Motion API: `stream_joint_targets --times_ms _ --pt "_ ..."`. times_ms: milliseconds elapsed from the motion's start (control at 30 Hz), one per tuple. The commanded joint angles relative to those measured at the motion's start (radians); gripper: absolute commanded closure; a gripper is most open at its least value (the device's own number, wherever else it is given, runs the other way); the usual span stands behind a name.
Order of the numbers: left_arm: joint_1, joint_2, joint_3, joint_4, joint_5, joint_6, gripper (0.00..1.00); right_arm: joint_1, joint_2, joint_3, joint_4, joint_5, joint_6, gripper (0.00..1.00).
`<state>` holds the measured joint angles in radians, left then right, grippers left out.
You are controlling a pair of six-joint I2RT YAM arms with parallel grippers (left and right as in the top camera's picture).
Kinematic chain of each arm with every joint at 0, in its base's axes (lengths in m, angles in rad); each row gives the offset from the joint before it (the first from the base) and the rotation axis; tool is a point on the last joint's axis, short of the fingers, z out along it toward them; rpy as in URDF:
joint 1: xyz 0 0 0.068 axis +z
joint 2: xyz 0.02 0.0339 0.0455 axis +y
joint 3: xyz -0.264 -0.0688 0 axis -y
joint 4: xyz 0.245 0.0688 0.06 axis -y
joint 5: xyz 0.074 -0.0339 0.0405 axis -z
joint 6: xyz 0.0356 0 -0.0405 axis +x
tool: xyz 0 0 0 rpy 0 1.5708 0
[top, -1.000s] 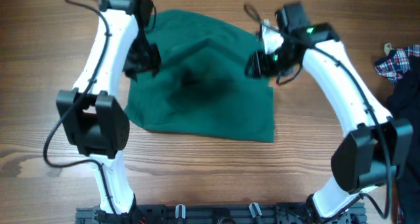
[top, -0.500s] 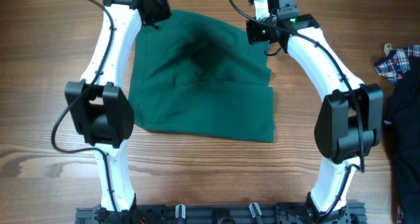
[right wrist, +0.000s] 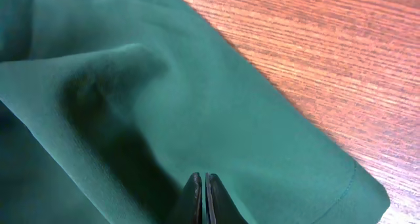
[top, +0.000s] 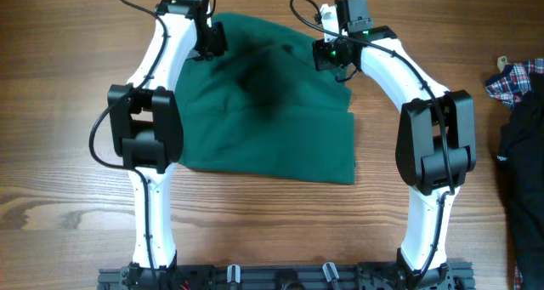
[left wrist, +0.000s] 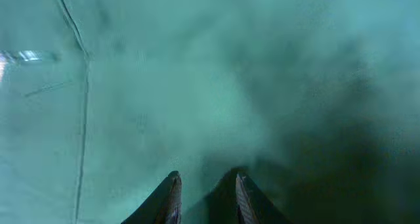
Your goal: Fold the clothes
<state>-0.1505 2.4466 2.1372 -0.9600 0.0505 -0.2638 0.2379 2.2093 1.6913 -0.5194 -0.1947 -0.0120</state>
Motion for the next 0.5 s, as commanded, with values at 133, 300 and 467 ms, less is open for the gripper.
stream_joint_targets --times_ms 133,300,467 --pt "0.003 0.052 0.006 -0.135 -0.09 0.021 0.78 -0.035 0.073 0.008 0.014 -0.026 0.014 0.96" --pt "0.002 0.053 0.006 -0.174 -0.09 0.021 0.78 -0.037 0.124 0.008 0.031 -0.03 0.012 0.96" --pt "0.002 0.053 0.006 -0.213 -0.09 0.021 0.78 -0.109 0.147 0.008 0.124 0.042 0.005 0.96"
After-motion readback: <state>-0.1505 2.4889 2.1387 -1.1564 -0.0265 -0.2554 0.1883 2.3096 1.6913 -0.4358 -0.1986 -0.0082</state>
